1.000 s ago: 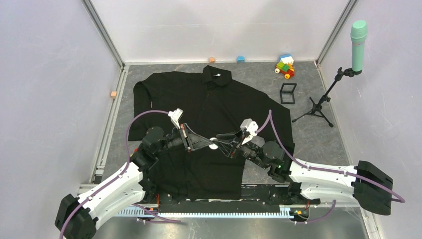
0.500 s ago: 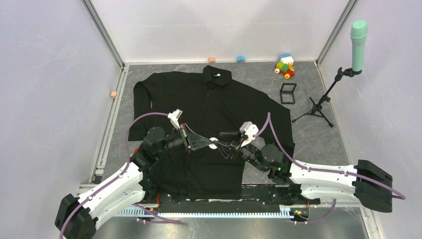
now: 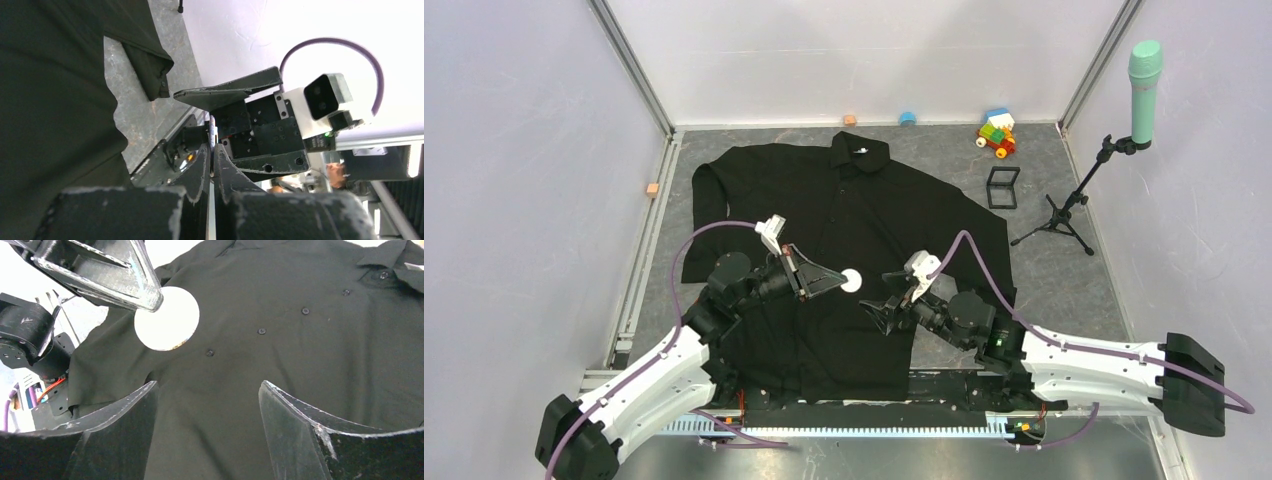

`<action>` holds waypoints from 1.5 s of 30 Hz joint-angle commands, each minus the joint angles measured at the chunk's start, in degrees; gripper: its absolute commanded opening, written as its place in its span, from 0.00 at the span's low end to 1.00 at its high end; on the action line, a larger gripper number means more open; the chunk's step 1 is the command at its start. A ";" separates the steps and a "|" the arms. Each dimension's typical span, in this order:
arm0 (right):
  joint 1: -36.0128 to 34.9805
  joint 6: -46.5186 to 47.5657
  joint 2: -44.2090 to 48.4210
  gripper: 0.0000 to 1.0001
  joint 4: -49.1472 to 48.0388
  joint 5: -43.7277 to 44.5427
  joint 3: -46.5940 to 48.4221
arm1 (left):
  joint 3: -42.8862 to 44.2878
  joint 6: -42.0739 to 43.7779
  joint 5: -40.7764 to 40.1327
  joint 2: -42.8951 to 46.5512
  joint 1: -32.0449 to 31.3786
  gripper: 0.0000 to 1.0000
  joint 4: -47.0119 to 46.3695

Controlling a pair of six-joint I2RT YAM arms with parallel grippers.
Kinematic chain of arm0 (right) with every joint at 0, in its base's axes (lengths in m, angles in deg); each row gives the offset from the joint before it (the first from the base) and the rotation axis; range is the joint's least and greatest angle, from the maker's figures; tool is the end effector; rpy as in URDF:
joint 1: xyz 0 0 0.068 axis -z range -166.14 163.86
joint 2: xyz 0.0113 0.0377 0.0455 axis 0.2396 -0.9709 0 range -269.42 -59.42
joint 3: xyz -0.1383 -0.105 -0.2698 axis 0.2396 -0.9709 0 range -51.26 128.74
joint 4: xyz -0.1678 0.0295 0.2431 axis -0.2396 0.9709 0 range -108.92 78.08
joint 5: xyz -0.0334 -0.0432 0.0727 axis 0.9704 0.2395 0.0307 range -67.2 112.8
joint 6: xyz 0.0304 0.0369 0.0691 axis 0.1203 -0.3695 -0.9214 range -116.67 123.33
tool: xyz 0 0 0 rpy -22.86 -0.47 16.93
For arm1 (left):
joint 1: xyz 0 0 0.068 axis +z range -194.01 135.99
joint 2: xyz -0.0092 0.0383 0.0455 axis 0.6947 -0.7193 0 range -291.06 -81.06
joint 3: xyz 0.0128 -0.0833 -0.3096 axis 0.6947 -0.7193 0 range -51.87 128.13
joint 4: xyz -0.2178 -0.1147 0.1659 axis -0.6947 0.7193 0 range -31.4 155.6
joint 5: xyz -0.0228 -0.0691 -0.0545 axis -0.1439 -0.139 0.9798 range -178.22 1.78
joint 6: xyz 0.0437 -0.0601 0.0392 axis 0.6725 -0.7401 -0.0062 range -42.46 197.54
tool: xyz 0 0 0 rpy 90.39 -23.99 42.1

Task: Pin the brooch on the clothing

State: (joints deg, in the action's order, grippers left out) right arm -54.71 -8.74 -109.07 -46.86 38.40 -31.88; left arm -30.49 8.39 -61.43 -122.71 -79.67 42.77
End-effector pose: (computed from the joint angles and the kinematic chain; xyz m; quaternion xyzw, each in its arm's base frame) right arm 0.1047 0.2125 0.2559 -0.2555 0.6740 0.3693 0.5865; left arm 0.1520 -0.1499 0.2695 -0.0550 0.7290 -0.6273 0.2683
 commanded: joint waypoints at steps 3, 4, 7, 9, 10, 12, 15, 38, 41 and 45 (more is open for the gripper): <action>9.85 -8.02 1.73 0.80 5.50 -17.69 6.44 | 8.96 21.87 5.34 0.89 0.50 0.02 13.13; 13.34 -10.19 1.83 0.80 5.44 -23.65 6.87 | 10.27 25.32 6.48 0.96 0.50 0.02 15.30; 20.21 -13.69 0.25 0.79 6.11 -38.85 9.52 | 12.73 31.42 11.72 0.51 0.49 0.02 20.71; 22.40 -15.40 -1.98 0.76 7.34 -46.04 12.17 | 13.98 34.00 14.60 -0.67 0.40 0.02 23.23; 23.27 -16.27 -3.16 0.75 7.29 -48.99 13.06 | 14.26 35.01 16.27 -1.43 0.37 0.02 24.10; 24.55 -18.18 -4.56 0.73 6.16 -53.99 14.13 | 14.57 36.49 18.80 -2.02 0.41 0.02 25.31; 24.78 -20.18 -6.40 0.69 4.49 -58.15 14.95 | 14.56 37.90 19.65 -1.42 0.40 0.02 26.21; 22.74 -31.92 -17.72 0.40 -14.18 -64.07 10.83 | 13.66 35.44 25.32 -2.29 0.23 0.02 21.37; 22.42 -31.67 -18.16 0.37 -14.14 -63.63 10.60 | 13.11 34.49 25.69 -1.94 0.27 0.02 20.18; 21.99 -31.78 -18.37 0.27 -14.77 -63.23 10.64 | 12.88 34.39 25.86 -1.86 0.22 0.02 20.05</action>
State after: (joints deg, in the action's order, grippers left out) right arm -32.20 -40.55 -127.03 -58.51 -24.75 -21.17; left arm -17.77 42.69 -38.04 -125.40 -79.38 65.63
